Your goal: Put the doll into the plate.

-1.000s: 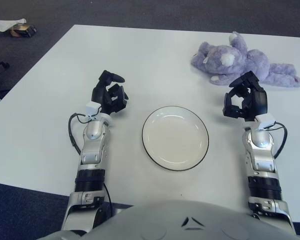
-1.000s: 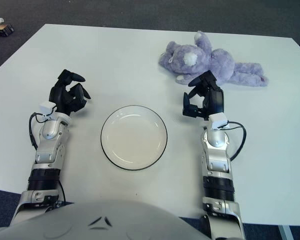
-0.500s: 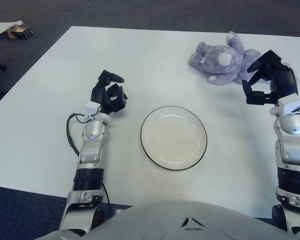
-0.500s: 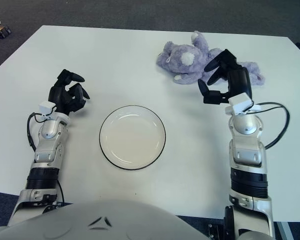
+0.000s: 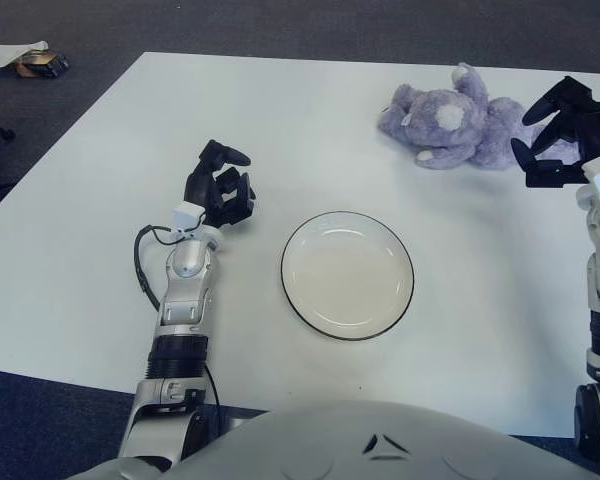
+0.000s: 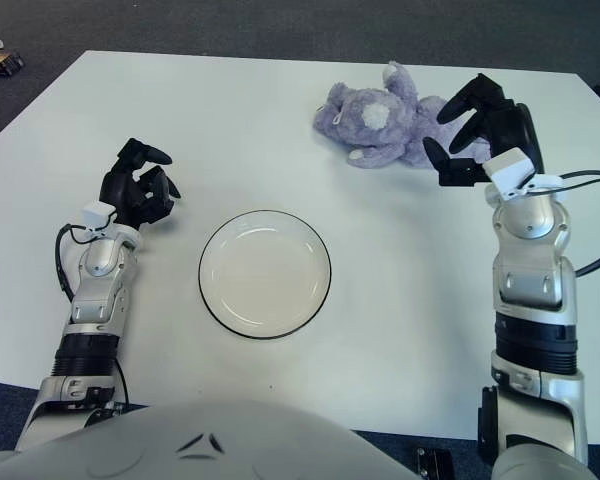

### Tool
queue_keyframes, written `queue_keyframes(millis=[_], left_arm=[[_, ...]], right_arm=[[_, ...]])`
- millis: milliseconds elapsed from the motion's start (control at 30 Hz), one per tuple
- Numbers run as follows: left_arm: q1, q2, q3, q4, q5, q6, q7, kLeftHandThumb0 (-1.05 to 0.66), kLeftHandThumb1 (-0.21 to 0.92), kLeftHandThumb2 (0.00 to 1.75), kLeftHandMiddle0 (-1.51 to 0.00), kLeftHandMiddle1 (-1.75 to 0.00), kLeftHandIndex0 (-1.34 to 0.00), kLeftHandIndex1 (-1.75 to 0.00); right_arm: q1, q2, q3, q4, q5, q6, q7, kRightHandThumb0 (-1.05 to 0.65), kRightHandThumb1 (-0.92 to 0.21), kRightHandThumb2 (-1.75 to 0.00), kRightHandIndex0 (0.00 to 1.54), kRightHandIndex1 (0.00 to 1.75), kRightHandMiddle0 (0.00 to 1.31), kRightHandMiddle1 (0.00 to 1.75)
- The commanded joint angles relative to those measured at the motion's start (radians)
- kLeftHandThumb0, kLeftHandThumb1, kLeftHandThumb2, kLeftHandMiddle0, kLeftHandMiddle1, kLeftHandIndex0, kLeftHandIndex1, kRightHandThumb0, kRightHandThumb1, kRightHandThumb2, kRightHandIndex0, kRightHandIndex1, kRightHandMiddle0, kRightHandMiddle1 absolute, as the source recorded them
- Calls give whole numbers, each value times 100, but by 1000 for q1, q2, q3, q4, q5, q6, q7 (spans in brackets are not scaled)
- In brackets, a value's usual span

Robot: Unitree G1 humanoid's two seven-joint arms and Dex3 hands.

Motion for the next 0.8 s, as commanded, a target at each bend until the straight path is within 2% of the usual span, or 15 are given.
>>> queue_keyframes(millis=[0,200,400,533,767], left_arm=[[32,-5,-4,38,5,-16,4,-40,59,97,-84,-175,-40,-175],[33,-5,-6,37,16,-11,13,-40,59,97,-83,-175,-40,-175],[37,-3,-7,34,20,-6,13,-40,59,97,-84,-175,-40,-175],[38,-2,-7,33,25,-4,16,-40,59,97,-85,-175,-40,-175],[44,-2,-9,32,28,1,11,-40,59,97,-85,-175,-40,-175]], right_arm=[[-56,-39,-11,87,19,-21,23,-1,-34,-126,63,167,38,171],[-97,-78,-4,185,27,-75,47,-1,-36,-123,63,161,37,174],[-126,-111,10,268,15,-138,62,-1,-44,-110,60,152,35,175],[-159,-130,23,271,5,-130,75,-1,-50,-101,57,146,34,175],[-171,-142,38,278,-28,-145,46,-1,-56,-93,55,151,28,170]])
